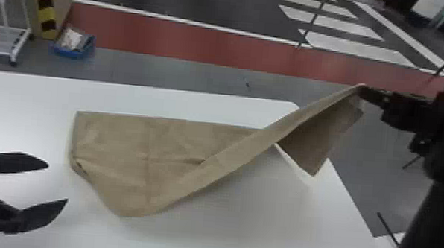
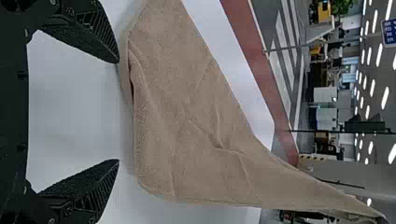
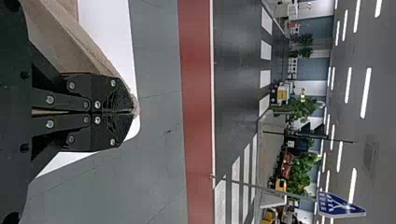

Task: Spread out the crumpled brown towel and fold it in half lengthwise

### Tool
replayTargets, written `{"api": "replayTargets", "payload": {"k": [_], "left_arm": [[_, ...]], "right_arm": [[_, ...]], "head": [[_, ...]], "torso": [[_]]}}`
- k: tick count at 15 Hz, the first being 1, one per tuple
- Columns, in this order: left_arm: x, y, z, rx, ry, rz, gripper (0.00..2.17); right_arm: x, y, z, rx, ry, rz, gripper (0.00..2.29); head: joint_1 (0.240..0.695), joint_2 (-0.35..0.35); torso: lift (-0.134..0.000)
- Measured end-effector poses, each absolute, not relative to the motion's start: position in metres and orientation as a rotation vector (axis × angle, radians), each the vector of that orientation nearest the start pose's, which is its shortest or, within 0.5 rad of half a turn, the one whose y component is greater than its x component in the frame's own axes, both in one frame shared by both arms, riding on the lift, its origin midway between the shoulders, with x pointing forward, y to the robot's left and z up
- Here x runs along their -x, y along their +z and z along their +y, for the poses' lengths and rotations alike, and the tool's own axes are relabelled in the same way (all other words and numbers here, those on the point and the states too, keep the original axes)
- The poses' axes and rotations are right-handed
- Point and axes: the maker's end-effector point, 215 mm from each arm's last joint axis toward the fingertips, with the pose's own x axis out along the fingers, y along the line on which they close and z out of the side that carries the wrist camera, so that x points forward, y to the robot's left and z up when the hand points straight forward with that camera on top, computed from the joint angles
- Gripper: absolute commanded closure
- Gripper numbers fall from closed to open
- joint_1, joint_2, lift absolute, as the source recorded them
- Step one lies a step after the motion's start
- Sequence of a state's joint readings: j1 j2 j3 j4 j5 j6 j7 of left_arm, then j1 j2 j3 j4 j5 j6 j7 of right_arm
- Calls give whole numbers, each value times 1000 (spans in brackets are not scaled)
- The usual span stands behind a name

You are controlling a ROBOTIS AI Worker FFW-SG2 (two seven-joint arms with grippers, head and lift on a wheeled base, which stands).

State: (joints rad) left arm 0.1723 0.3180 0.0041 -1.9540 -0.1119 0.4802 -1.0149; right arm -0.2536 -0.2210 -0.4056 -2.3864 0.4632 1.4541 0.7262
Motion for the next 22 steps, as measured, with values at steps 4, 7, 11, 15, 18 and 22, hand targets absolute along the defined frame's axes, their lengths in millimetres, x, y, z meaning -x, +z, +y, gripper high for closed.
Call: {"api": "replayTargets", "payload": {"k": [4, 7, 11, 15, 18, 22], "left_arm": [[-409, -398, 105, -229, -1024, 388, 161], [-389, -403, 60, -189, -1062, 380, 194], [-391, -409, 23, -195, -1058, 356, 198], [-396, -424, -8, -241, -1099, 347, 208], [-410, -446, -13, -289, -1102, 380, 296], [-427, -469, 6, -358, -1061, 426, 481]], "right_arm": [[-493, -164, -462, 16, -188, 383, 1210], [-494, -165, -457, -8, -185, 385, 1210], [-498, -170, -442, -28, -161, 395, 1210], [-498, -177, -435, -42, -151, 406, 1210], [-496, -181, -433, -48, -148, 411, 1207], [-494, -183, -435, -53, -151, 414, 1210]], "head": [[695, -350], [695, -350], [695, -350], [695, -350], [695, -350], [695, -350]], "torso": [[-124], [-124], [-124], [-124], [-124], [-124]]}}
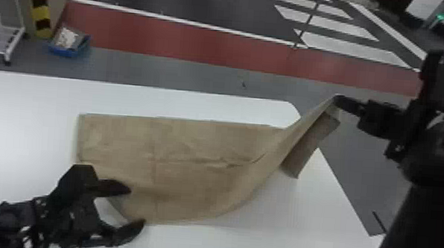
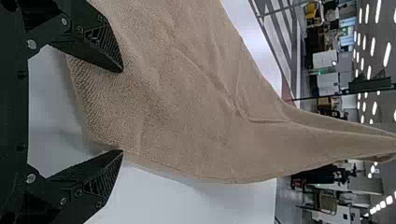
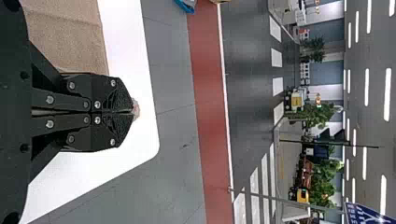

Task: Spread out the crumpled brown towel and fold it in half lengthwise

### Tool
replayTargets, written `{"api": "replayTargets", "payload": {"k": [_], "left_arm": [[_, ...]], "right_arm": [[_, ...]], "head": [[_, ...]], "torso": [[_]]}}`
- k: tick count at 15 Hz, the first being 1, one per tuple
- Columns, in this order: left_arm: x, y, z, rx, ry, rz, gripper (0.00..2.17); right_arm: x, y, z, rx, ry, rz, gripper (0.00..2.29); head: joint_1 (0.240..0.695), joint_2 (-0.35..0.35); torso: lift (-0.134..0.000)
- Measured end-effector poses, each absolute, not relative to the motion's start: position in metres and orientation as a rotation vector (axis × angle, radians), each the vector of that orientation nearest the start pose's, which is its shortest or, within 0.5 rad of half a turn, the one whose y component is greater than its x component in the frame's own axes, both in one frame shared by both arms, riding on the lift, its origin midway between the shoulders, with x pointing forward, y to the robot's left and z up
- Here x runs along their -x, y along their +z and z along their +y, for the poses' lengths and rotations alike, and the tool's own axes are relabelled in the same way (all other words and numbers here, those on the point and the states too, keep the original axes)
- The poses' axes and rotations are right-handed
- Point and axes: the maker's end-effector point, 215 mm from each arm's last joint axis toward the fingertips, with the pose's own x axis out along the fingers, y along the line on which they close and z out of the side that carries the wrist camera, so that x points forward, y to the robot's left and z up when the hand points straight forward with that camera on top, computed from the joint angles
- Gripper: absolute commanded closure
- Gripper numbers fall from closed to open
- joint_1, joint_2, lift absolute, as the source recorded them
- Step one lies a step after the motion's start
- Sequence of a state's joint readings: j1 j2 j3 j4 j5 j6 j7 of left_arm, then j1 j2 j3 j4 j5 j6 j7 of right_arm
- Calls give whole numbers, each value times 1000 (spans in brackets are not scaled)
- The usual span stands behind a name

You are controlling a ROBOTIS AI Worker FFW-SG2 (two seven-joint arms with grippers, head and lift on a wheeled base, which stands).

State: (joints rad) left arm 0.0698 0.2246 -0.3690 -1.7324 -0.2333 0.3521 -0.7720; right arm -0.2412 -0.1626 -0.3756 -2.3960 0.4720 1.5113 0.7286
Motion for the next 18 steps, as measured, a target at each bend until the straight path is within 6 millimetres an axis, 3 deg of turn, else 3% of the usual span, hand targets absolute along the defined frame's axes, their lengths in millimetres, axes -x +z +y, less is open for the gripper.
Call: {"api": "replayTargets", "payload": {"k": [3, 8, 13, 16, 18], "left_arm": [[-434, -471, 26, -380, -1041, 437, 1065], [-441, -441, 55, -313, -1054, 408, 1119], [-433, -371, 119, -219, -1049, 279, 1119], [-411, -328, 164, -196, -1160, 238, 1119], [-420, -299, 179, -221, -1166, 219, 1092]], "right_arm": [[-493, -182, -440, -58, -160, 411, 1207], [-486, -192, -447, -72, -169, 426, 1210], [-456, -210, -450, -67, -160, 451, 1207], [-423, -211, -431, -61, -112, 440, 1207], [-409, -216, -424, -72, -96, 446, 1207]], "head": [[695, -350], [695, -350], [695, -350], [695, -350], [695, -326]], "torso": [[-124], [-124], [-124], [-124], [-124]]}}
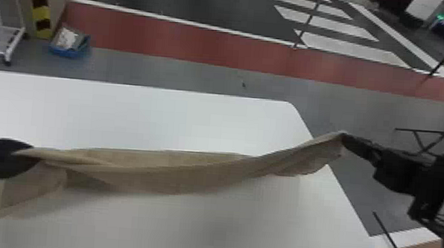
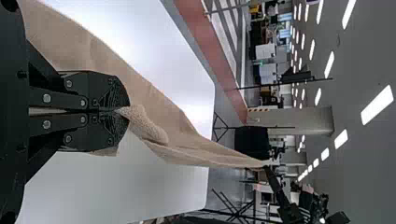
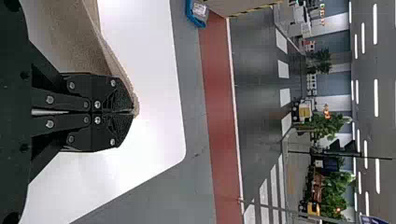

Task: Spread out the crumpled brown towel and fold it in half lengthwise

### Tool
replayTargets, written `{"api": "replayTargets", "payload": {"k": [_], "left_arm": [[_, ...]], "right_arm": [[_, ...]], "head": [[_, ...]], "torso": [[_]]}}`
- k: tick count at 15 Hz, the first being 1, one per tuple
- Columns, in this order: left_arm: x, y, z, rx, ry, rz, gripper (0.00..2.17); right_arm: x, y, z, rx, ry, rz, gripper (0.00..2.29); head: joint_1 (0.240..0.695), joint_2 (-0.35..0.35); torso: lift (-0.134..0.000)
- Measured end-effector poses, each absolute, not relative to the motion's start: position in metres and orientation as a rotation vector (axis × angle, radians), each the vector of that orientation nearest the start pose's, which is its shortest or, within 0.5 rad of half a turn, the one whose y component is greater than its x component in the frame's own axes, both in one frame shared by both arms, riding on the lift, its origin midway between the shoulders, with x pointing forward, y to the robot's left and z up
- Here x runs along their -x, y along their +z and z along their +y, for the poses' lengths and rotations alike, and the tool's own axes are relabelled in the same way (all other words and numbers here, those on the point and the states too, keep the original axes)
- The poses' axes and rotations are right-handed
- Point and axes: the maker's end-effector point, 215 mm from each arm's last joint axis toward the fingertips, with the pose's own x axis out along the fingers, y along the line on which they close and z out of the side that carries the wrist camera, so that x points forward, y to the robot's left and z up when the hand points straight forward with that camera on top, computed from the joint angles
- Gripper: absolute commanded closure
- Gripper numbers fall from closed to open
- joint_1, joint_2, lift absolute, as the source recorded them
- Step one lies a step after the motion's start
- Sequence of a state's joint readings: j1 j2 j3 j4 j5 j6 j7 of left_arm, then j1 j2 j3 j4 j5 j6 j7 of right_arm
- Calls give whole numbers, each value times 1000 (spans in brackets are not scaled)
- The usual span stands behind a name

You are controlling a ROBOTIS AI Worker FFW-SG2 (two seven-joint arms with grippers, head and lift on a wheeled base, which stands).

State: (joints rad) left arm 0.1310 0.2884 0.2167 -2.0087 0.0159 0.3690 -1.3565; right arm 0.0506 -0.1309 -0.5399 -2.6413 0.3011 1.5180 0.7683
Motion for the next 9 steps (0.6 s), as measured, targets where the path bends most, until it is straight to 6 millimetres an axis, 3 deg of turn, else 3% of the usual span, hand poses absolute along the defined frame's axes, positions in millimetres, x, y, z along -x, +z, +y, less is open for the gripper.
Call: {"api": "replayTargets", "payload": {"k": [2, 3, 5, 7, 9], "left_arm": [[-454, -285, 164, -221, -1131, 237, 630], [-479, -292, 146, -215, -1098, 266, 478], [-528, -326, 110, -221, -1000, 326, 70], [-558, -367, 81, -245, -896, 391, 36], [-557, -397, 59, -299, -884, 443, 43]], "right_arm": [[-406, -219, -425, -74, -104, 454, 1210], [-407, -226, -423, -77, -102, 470, 1207], [-409, -245, -418, -77, -96, 515, 1210], [-410, -259, -414, -71, -93, 549, 1207], [-411, -268, -415, -68, -97, 572, 1207]], "head": [[695, -326], [695, -333], [695, -347], [695, -350], [695, -350]], "torso": [[-124], [-124], [-124], [-124], [-124]]}}
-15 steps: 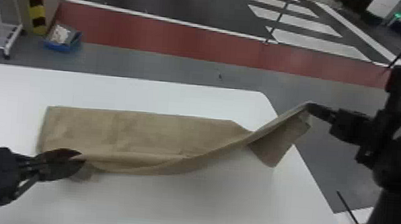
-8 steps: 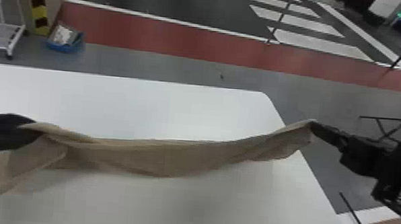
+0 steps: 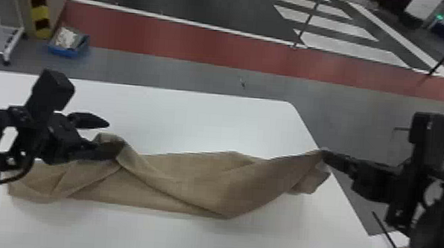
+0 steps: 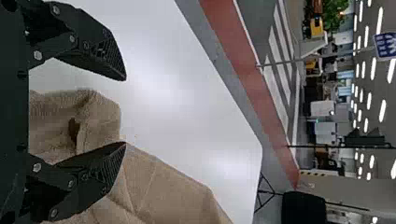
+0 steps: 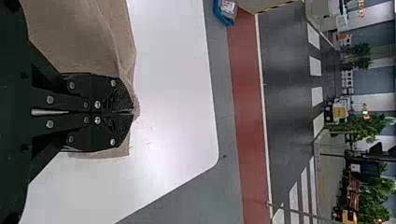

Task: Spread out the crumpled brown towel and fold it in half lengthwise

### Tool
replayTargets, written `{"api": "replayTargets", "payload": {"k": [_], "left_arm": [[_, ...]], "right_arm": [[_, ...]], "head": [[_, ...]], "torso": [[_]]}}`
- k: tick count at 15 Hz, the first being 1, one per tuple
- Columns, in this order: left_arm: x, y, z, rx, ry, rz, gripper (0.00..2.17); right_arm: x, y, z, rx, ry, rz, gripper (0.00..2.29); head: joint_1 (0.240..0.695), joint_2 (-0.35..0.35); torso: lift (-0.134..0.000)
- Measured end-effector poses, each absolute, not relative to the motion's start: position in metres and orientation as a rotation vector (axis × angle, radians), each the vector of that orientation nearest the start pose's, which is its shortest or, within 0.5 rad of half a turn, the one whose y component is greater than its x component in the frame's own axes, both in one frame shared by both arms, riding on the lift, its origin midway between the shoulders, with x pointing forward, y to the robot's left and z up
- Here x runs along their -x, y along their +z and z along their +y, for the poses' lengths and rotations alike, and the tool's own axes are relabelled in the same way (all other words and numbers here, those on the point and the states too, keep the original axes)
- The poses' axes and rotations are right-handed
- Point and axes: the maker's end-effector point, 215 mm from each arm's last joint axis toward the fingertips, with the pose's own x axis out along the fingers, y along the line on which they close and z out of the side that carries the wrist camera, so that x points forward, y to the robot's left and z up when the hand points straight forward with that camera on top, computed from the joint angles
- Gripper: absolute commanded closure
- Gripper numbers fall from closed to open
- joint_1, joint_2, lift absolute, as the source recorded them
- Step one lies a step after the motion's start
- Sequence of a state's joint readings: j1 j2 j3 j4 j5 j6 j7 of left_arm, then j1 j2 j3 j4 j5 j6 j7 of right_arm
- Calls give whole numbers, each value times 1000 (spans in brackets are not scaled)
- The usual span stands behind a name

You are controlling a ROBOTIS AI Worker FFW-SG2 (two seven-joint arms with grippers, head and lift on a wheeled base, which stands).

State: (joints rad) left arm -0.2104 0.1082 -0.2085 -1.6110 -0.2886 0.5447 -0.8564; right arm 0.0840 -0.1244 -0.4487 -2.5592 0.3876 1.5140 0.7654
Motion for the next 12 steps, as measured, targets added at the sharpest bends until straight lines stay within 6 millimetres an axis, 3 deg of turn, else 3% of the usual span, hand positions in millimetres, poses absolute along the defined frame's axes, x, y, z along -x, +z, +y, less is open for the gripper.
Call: {"api": "replayTargets", "payload": {"k": [2, 3, 5, 7, 9, 12], "left_arm": [[-550, -407, 58, -330, -882, 463, 53], [-547, -408, 67, -338, -869, 469, 60], [-528, -407, 90, -327, -853, 486, 137], [-500, -397, 100, -301, -851, 470, 282], [-476, -395, 93, -280, -863, 471, 512], [-455, -407, 69, -272, -890, 490, 518]], "right_arm": [[-412, -276, -418, -60, -102, 590, 1207], [-413, -279, -419, -57, -102, 597, 1207], [-415, -284, -420, -51, -98, 605, 1207], [-417, -288, -420, -51, -94, 609, 1207], [-417, -292, -419, -55, -91, 613, 1210], [-413, -299, -416, -58, -88, 625, 1207]], "head": [[695, -350], [695, -350], [695, -350], [695, -350], [695, -350], [695, -350]], "torso": [[-124], [-124], [-124], [-124], [-124], [-124]]}}
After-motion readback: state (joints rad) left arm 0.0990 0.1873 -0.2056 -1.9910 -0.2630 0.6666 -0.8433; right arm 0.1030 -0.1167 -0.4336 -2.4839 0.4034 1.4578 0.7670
